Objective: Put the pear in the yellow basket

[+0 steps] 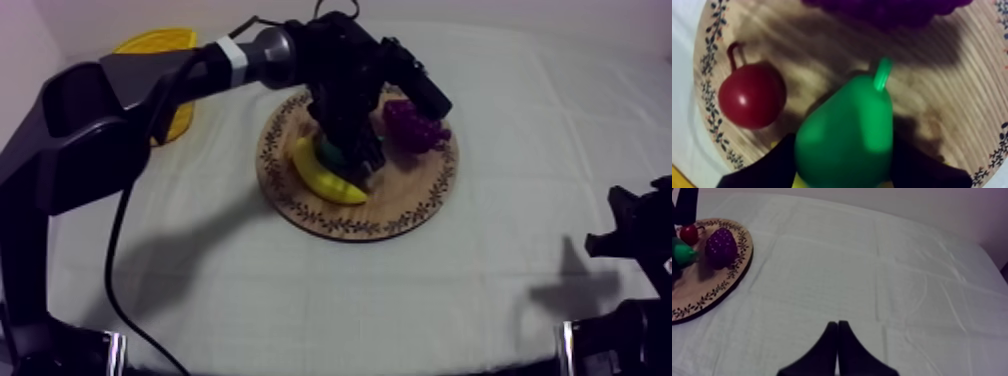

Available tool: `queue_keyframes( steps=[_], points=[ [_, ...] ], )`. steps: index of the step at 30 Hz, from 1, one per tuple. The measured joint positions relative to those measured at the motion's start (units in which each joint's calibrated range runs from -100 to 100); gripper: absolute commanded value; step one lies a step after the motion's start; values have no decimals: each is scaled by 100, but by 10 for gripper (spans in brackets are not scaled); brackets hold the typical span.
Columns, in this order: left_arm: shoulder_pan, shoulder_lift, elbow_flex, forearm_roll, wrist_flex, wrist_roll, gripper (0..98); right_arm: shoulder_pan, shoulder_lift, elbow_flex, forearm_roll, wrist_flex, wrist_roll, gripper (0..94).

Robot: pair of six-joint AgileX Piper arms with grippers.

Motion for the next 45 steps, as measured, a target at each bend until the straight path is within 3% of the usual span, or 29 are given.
queue_keyframes(
  steps=[5, 14, 19, 27, 35, 45],
  points=[
    [22, -611, 398, -285, 264, 164, 567, 0, 0, 0, 0, 0, 0, 3],
    [-248, -2403, 669, -1005, 1123, 252, 577, 0, 0, 0, 0, 0, 0, 3],
    [-644, -3230, 837, -1194, 1171, 156, 581, 0, 0, 0, 0, 0, 0, 3],
    [-1481, -3727, 1431, -1169, 557, 58, 586, 0, 0, 0, 0, 0, 0, 3],
    [-2246, -3426, 2044, -938, -361, 76, 591, 0, 0, 0, 0, 0, 0, 3],
    [-2731, -2543, 2275, -600, -1478, 113, 599, 0, 0, 0, 0, 0, 0, 3]
  ],
)
